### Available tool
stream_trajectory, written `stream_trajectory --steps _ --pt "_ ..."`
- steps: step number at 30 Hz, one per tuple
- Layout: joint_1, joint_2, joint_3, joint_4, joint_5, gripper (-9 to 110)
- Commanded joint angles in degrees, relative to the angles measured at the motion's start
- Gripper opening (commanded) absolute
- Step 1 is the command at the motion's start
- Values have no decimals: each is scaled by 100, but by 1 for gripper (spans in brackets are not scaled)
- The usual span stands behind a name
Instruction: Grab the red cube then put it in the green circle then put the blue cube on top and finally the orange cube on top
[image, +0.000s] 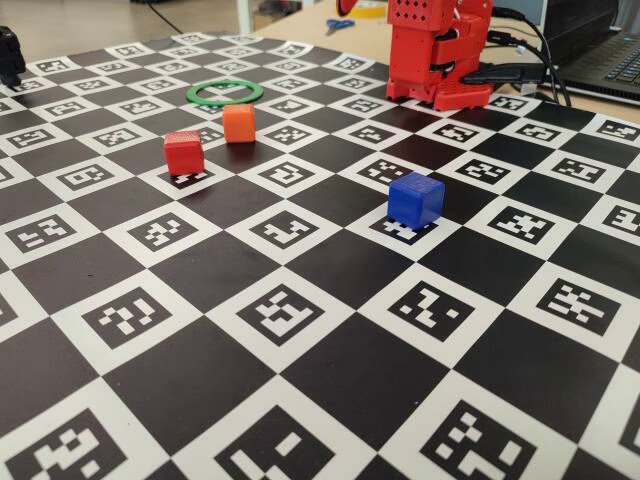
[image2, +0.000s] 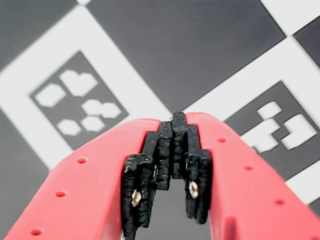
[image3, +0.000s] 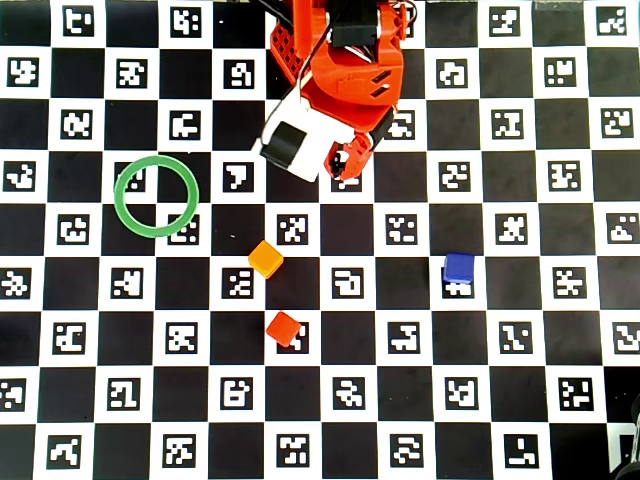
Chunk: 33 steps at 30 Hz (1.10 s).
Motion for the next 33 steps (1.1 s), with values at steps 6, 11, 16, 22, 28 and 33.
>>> stream_trajectory --steps 6,11,16,22,28,33 --pt "114 -1811 -3384 923 2707 -5" --pt "141 -2698 -4333 1292 3322 -5" --pt "97 -3568 -5063 1468 4008 -3" --pt "176 -4518 -6003 1477 4808 -1" --pt "220 -5133 -6231 1406 5256 3" --pt "352 -5607 -6293 1345 5704 10"
